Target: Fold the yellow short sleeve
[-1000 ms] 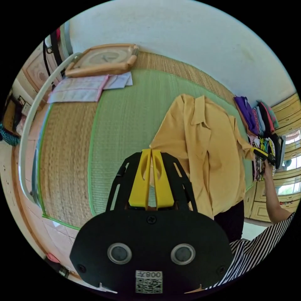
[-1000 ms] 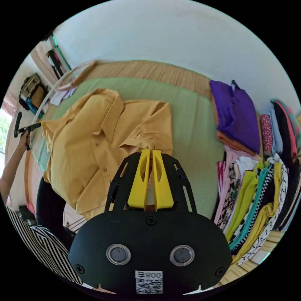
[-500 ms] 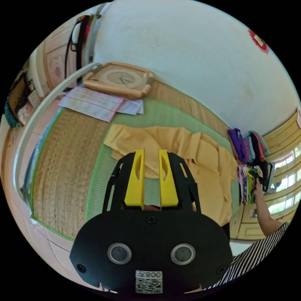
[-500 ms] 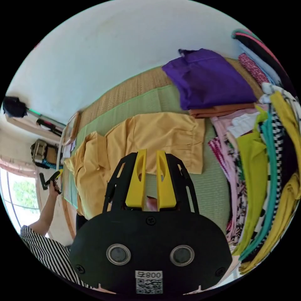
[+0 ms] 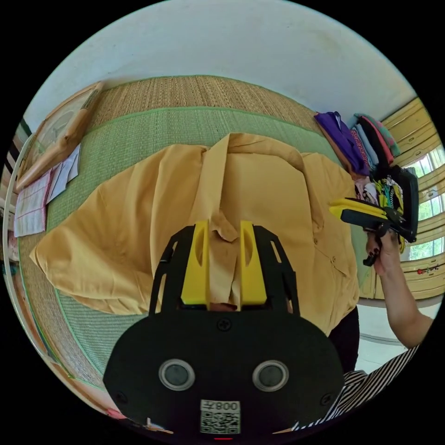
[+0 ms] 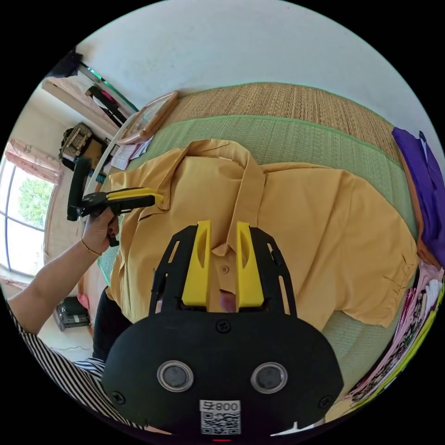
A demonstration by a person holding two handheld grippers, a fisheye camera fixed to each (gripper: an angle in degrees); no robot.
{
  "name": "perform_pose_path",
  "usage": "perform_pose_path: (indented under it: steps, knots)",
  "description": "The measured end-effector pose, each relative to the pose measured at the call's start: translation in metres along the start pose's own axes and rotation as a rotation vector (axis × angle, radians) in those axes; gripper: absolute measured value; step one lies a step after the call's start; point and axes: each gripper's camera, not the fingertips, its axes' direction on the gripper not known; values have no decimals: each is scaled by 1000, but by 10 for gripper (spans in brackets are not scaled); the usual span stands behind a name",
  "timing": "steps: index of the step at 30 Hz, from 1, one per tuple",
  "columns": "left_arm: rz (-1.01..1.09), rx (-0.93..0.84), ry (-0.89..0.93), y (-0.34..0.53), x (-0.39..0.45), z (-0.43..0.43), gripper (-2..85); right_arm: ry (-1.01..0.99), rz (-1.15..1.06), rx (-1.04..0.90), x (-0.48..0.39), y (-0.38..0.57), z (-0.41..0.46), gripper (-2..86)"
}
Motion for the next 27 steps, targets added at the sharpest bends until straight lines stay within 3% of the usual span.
perform_pose_path:
  steps: [6, 10, 18, 20, 24, 27]
  knots:
    - [-6, -42, -72, -8, 3, 25, 25, 68, 64, -119, 7, -21, 46, 42]
    - [5, 31, 27, -3, 2, 8, 11, 41, 83, -97, 14, -22, 37, 13]
    - [7, 236, 289, -24, 9, -38, 9, -274, 112, 188, 25, -49, -52, 6]
    - [-10, 249, 283, -46, 15, -30, 14, -273, 92, 188, 15, -68, -51, 8]
    - [-29, 147, 295, -66, 15, 4, 28, -246, 80, 13, 4, -99, -5, 19]
    - [-12, 207, 346, -44, 2, -2, 34, -215, 53, 75, 8, -81, -13, 26]
